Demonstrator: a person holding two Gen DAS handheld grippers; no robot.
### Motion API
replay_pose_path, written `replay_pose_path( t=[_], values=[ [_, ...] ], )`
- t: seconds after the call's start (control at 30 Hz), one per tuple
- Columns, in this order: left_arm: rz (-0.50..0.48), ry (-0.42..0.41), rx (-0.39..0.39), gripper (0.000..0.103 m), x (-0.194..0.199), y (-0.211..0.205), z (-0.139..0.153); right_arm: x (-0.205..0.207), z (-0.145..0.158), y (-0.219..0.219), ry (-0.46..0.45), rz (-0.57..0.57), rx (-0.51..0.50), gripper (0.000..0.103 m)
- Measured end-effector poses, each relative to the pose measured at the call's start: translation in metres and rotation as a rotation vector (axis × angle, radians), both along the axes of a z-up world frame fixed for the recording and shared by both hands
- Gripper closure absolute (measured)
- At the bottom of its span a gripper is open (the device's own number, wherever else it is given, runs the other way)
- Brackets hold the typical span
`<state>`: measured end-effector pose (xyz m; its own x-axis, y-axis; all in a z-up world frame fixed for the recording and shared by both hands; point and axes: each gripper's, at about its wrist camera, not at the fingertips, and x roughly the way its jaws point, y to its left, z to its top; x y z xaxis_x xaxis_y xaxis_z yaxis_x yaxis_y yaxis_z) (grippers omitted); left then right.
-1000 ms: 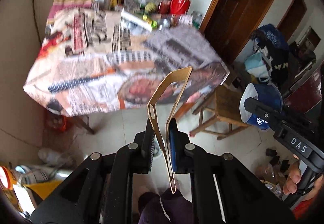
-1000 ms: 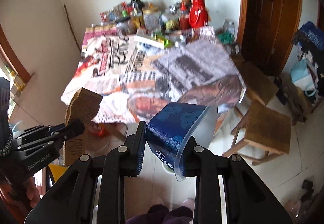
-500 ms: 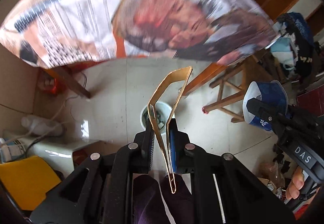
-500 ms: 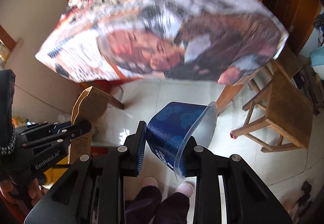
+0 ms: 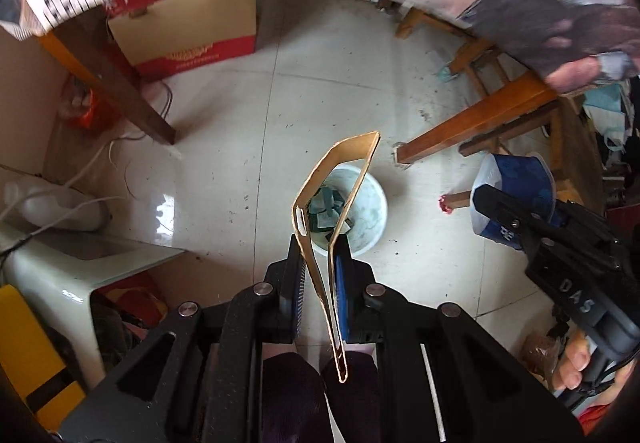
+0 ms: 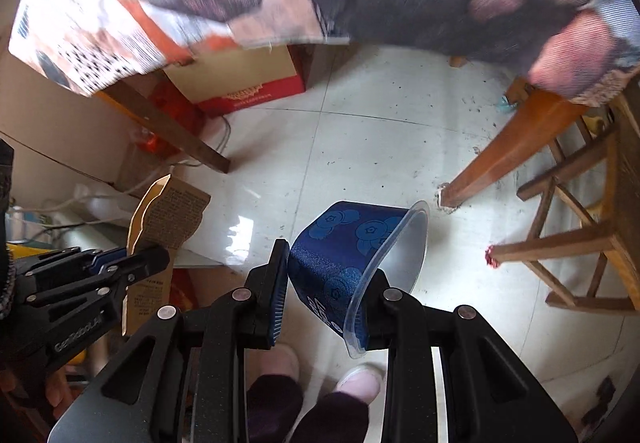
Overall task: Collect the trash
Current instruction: 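Open the left tool to drop the cardboard while the right tool drops the blue cup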
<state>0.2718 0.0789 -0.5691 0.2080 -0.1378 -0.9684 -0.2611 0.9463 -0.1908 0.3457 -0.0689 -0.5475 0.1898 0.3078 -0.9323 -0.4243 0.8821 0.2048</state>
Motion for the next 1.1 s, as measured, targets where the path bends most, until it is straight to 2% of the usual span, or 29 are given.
replay_pose_path(
  t=[0.17, 0.2, 0.3, 0.33, 0.43, 0.67, 0.73, 0.77, 0.8, 0.93, 1.0, 1.1],
  values=[
    [-0.001, 0.004, 0.027, 0.091, 0.008, -0.001, -0.033, 0.014, -0.037, 0.005, 0.054, 0.000, 0.052, 0.077],
    [-0.002, 0.006, 0.033, 0.091, 0.009, -0.002, -0.039, 0.018, -0.043, 0.005, 0.076, 0.000, 0.051, 0.074],
    [0.003, 0.021, 0.015, 0.091, 0.015, -0.004, -0.057, 0.026, -0.058, -0.001, 0.121, -0.021, 0.054, 0.048],
    [0.005, 0.026, 0.001, 0.090, 0.018, -0.004, -0.063, 0.027, -0.061, -0.003, 0.132, -0.031, 0.056, 0.042],
    [-0.004, 0.047, -0.017, 0.091, 0.027, -0.011, -0.075, 0.033, -0.072, -0.014, 0.167, -0.058, 0.024, 0.042],
    [-0.068, 0.077, -0.054, 0.089, 0.045, -0.040, -0.091, 0.037, -0.063, -0.045, 0.155, -0.140, -0.015, 0.042],
    [-0.080, 0.092, -0.079, 0.081, 0.051, -0.050, -0.097, 0.038, -0.059, -0.052, 0.145, -0.149, -0.022, 0.042],
    [-0.082, 0.099, -0.083, 0.069, 0.054, -0.053, -0.100, 0.038, -0.057, -0.055, 0.142, -0.153, -0.021, 0.042],
    [-0.084, 0.110, -0.085, 0.062, 0.057, -0.056, -0.105, 0.038, -0.055, -0.058, 0.140, -0.156, -0.018, 0.042],
    [-0.083, 0.162, -0.102, 0.059, 0.065, -0.065, -0.116, 0.037, -0.051, -0.061, 0.137, -0.168, -0.010, 0.042],
    [-0.089, 0.154, -0.134, 0.059, 0.066, -0.067, -0.111, 0.034, -0.047, -0.061, 0.144, -0.168, -0.007, 0.042],
    [-0.101, 0.140, -0.122, 0.059, 0.062, -0.069, -0.095, 0.031, -0.036, -0.063, 0.132, -0.174, 0.000, 0.042]
  ],
)
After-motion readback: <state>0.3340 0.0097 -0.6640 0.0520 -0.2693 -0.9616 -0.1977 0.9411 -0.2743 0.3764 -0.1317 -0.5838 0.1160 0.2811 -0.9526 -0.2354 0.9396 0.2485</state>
